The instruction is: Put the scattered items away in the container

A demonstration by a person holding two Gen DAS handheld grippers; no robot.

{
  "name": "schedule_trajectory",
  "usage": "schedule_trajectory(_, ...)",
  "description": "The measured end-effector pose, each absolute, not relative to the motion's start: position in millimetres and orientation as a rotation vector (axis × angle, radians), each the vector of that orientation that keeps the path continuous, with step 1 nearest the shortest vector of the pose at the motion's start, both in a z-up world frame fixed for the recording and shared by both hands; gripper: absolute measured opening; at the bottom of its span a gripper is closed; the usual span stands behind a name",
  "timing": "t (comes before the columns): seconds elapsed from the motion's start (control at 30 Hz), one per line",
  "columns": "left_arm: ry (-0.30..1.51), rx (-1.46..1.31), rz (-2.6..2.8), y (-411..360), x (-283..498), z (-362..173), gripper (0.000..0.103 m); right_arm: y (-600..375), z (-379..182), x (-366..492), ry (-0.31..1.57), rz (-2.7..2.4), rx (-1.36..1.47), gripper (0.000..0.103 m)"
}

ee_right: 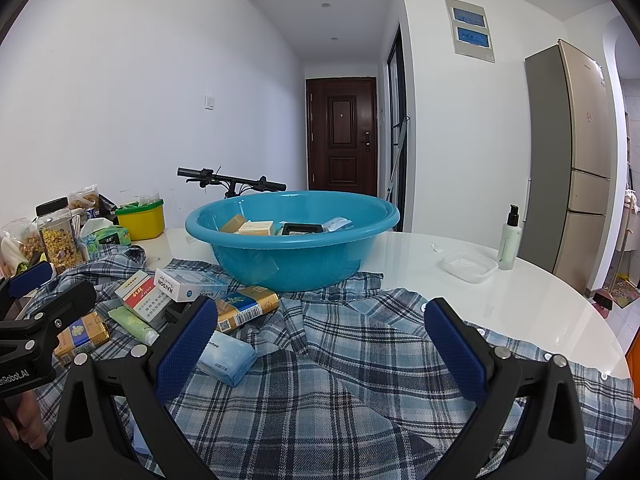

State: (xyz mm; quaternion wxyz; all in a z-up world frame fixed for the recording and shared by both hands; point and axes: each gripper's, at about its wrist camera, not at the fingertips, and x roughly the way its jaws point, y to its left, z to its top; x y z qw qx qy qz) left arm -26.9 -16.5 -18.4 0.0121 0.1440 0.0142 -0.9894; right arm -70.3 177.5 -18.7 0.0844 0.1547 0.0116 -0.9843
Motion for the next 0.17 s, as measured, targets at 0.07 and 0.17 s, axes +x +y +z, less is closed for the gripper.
schedule_trajectory(0.07, 0.044, 0.449, -3.085, -16.6, -27.2, -18.5, 0.103, 177.5, -18.7, -70.2, 0.035, -2.936, 0.461, 0.103)
schedule_trajectory(0.17, 0.044, 0.449, -3.085, -16.7, -27.1, -18.5, 0.103, 177.6, -18.5, -70.2, 0.035, -2.936, 0.462, 0.103)
